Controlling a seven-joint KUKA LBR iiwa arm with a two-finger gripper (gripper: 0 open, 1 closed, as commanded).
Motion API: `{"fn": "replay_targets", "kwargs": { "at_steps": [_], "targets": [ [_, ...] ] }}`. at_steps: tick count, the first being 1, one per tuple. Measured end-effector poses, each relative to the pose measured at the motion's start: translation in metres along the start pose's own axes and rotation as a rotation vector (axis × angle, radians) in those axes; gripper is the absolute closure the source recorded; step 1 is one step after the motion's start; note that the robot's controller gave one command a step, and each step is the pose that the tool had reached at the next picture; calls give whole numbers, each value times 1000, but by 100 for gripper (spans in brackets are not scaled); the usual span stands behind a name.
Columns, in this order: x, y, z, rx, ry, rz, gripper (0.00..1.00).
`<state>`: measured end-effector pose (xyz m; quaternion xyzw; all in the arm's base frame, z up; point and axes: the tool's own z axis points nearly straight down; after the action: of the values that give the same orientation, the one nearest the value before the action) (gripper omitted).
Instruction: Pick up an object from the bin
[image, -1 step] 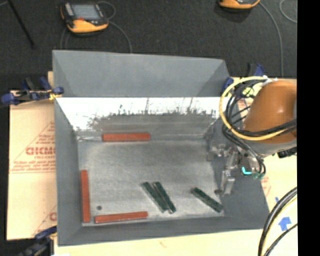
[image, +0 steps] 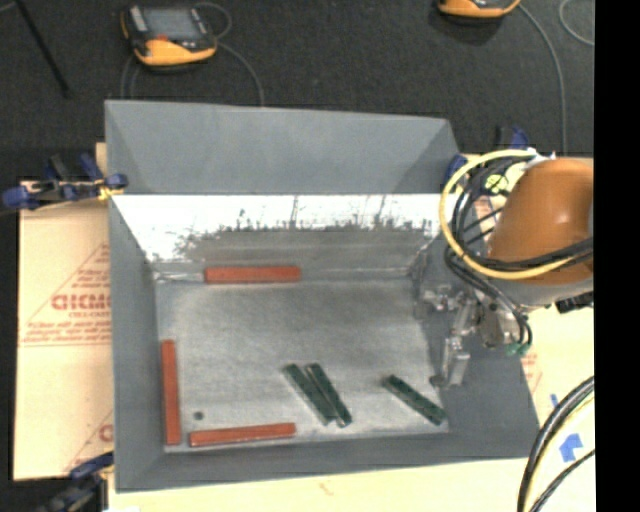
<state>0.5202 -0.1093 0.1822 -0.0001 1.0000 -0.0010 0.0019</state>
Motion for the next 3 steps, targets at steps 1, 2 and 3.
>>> {"fn": "replay_targets", "kwargs": {
  "at_steps": [1, 2, 3],
  "targets": [
    [26, -14, 70, 0, -4, -7, 0],
    [37, -22, 97, -3, 5, 41, 0],
    [45, -23, 65, 0, -2, -6, 0]
  ]
}}
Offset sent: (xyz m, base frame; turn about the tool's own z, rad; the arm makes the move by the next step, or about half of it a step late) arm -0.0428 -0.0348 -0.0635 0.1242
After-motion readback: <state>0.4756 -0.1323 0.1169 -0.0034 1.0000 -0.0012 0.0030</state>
